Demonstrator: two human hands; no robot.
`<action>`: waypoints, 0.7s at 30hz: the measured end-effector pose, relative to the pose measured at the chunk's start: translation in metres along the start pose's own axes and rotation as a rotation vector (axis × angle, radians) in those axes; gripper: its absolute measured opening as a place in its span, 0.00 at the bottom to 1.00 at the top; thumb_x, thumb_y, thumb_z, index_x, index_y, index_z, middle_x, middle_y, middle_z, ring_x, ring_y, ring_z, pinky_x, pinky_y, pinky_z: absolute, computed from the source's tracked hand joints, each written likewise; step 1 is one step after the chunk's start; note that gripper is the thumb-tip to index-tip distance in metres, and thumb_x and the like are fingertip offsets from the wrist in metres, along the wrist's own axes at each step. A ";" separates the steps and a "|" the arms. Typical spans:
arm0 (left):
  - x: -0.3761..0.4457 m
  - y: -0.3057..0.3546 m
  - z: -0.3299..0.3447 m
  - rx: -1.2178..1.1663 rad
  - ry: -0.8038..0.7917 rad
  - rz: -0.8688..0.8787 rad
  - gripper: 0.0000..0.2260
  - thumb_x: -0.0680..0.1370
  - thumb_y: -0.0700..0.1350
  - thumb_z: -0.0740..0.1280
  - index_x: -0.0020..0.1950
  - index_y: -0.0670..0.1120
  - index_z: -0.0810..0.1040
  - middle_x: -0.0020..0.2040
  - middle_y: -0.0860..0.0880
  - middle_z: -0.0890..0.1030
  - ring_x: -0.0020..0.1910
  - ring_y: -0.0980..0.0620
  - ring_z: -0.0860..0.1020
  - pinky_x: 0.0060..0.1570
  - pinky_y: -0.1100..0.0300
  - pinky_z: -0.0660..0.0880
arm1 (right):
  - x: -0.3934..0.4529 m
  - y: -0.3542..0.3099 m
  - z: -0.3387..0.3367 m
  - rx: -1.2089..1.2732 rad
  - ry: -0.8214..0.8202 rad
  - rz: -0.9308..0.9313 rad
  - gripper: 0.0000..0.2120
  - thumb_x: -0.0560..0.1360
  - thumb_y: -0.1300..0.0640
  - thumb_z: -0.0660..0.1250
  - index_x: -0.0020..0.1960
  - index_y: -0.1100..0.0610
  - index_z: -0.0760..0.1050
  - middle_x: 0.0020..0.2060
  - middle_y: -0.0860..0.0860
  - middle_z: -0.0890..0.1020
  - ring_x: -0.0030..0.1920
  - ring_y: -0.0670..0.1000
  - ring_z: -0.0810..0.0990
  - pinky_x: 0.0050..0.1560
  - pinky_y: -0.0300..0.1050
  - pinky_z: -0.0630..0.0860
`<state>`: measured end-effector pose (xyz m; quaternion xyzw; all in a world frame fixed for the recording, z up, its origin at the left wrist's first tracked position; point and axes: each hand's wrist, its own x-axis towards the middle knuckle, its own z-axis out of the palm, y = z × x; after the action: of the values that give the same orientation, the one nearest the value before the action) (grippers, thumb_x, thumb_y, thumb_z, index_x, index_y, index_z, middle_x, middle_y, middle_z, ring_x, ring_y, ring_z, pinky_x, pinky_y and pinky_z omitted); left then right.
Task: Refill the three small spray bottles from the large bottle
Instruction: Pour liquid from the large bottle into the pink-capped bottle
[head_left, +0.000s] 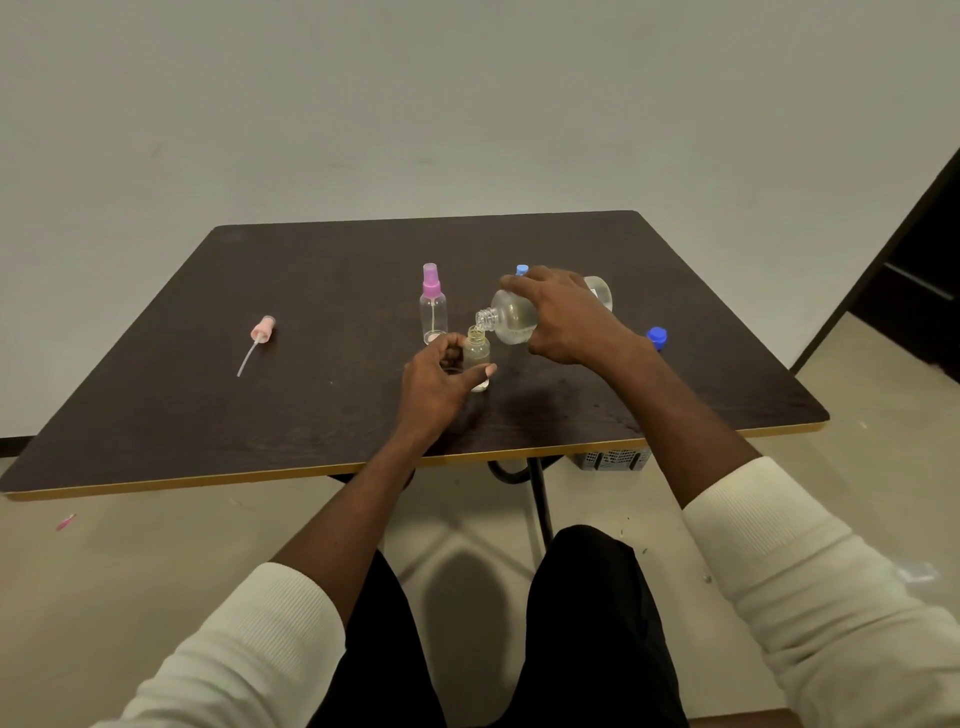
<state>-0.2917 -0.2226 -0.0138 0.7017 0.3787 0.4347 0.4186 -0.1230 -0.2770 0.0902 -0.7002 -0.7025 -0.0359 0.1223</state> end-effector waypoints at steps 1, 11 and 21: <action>0.000 0.000 0.000 0.004 0.000 -0.003 0.14 0.72 0.45 0.78 0.54 0.47 0.80 0.47 0.52 0.84 0.46 0.56 0.83 0.46 0.65 0.80 | 0.000 0.000 0.000 -0.001 -0.001 -0.001 0.35 0.70 0.61 0.72 0.74 0.52 0.64 0.70 0.54 0.69 0.71 0.56 0.65 0.70 0.50 0.58; 0.001 -0.001 0.000 0.011 0.003 -0.009 0.14 0.72 0.45 0.78 0.54 0.47 0.80 0.47 0.51 0.84 0.46 0.52 0.83 0.48 0.59 0.81 | 0.001 0.000 0.000 0.001 -0.005 0.003 0.35 0.70 0.61 0.72 0.74 0.52 0.63 0.70 0.54 0.69 0.71 0.56 0.64 0.71 0.51 0.58; 0.000 -0.001 0.001 -0.018 0.003 -0.022 0.14 0.72 0.44 0.78 0.54 0.46 0.80 0.47 0.50 0.85 0.46 0.52 0.83 0.49 0.54 0.82 | 0.001 0.001 0.000 0.003 -0.009 0.004 0.35 0.70 0.61 0.72 0.74 0.52 0.63 0.71 0.55 0.68 0.71 0.57 0.64 0.71 0.52 0.58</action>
<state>-0.2912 -0.2222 -0.0147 0.6931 0.3830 0.4344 0.4293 -0.1218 -0.2761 0.0906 -0.7017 -0.7016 -0.0316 0.1201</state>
